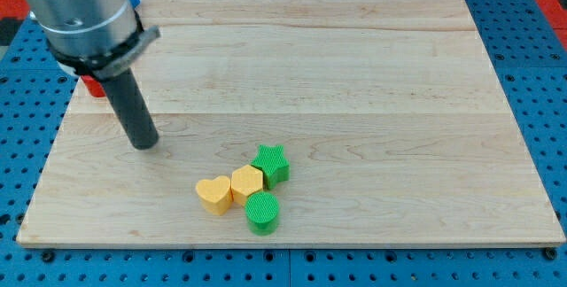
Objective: Push the red circle bottom left of the red star
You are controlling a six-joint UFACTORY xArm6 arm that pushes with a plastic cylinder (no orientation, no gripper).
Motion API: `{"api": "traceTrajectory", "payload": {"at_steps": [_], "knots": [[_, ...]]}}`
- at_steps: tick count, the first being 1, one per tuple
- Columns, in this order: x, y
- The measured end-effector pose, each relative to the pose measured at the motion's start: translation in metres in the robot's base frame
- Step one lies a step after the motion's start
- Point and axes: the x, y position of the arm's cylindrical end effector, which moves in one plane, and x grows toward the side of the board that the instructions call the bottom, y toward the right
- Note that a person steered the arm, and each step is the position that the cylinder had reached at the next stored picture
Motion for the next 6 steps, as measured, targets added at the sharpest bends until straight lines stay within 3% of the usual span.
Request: {"api": "traceTrajectory", "payload": {"at_steps": [2,5,6], "knots": [[-0.078,-0.08],[-0.067,-0.12],[-0.091,-0.12]]}}
